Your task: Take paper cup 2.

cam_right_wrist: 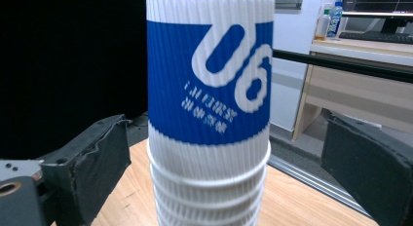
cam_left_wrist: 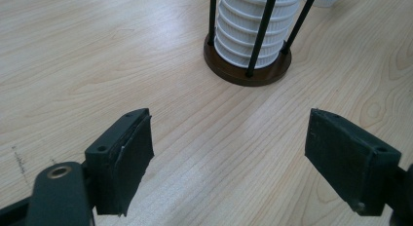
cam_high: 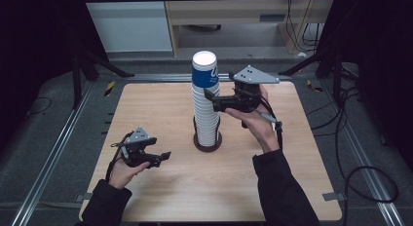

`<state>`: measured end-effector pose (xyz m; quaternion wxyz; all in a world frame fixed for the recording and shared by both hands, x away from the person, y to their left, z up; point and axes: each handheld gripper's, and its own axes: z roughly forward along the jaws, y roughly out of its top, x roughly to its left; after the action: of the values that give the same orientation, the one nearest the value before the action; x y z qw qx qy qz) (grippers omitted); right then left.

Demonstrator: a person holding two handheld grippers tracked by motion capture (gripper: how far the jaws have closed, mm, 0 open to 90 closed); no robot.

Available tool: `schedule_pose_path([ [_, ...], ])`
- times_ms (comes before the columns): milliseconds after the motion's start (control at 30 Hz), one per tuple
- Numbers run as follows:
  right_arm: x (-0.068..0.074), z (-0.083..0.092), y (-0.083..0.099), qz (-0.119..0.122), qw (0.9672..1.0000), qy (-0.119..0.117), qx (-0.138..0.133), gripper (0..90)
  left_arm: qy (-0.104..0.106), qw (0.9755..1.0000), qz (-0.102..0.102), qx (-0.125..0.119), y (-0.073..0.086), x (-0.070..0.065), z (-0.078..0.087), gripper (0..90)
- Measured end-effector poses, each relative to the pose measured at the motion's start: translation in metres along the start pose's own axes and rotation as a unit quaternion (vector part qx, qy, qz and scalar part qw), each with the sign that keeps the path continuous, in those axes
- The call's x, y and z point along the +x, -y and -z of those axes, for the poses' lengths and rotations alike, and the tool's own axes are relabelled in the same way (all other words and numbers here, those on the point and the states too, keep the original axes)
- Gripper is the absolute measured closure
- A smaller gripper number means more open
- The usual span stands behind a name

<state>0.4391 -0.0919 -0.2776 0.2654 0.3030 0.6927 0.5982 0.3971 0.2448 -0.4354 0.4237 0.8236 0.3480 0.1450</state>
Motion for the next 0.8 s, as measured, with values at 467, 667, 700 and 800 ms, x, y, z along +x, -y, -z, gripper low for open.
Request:
schedule_pose_path([
  [467,0.005,-0.033,-0.004,-0.004,1.0,-0.002,0.002,4.1,0.002,1.0,0.0,0.0,0.0,0.0,0.0,17.0],
  [667,0.007,-0.046,-0.003,-0.007,1.0,0.001,0.006,4.8,0.003,1.0,-0.001,0.001,0.0,0.0,-0.001,17.0],
  [700,0.007,-0.049,-0.003,-0.007,1.0,0.001,0.007,5.3,0.003,1.0,-0.001,0.002,0.0,0.0,-0.001,17.0],
  [800,0.008,-0.051,-0.002,-0.006,0.9999,0.003,0.008,6.7,0.003,1.0,-0.001,0.003,0.001,0.0,-0.001,16.9],
])
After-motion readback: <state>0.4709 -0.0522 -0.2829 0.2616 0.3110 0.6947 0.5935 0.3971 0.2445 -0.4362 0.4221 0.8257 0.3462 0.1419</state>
